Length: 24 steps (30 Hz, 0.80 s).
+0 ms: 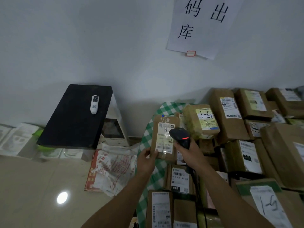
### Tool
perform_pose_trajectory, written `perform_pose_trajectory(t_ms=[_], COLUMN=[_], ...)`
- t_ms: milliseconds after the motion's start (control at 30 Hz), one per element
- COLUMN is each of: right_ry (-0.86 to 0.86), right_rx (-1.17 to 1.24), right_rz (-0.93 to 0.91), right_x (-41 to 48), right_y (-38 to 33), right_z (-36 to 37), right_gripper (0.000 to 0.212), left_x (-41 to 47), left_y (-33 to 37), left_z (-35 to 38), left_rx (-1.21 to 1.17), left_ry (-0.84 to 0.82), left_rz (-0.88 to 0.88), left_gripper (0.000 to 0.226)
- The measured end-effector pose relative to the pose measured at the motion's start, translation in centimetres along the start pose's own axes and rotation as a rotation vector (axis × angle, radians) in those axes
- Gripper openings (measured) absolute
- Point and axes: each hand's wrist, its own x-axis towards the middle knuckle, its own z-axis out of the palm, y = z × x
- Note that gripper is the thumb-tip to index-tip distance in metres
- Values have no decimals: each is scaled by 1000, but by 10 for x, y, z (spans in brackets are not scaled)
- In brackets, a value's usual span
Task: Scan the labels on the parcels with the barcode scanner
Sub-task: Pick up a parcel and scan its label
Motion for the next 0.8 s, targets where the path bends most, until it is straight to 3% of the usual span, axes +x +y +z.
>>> perform_pose_trajectory(t_ms=[100,233,467,567,667,800], right_ry=[69,127,132,113,107,89], right_rx=[77,151,223,184,125,40], right_rz=[-78,-160,-227,-245,-255,-220], right_x=[-14,-31,-64,-76,-82,-81], right_y=[-1,-10,-33,-40,-45,-49], right_z=[-3,-11,-34,-41,-46,-49], right_gripper=[55,58,39,36,34,30], left_x=[-19,-43,-64,-66,-61,-48], left_y=[15,42,64,72,78,90], left_z=[-2,1,-7,-13,-15,-14], left_rx=[-52,-78,-104,-61,-27,10], left_ry=[-49,-166,-284,-342,-308,-258], left_rz=[59,105,165,191,263,315], left_gripper=[26,53,71,97,111,114])
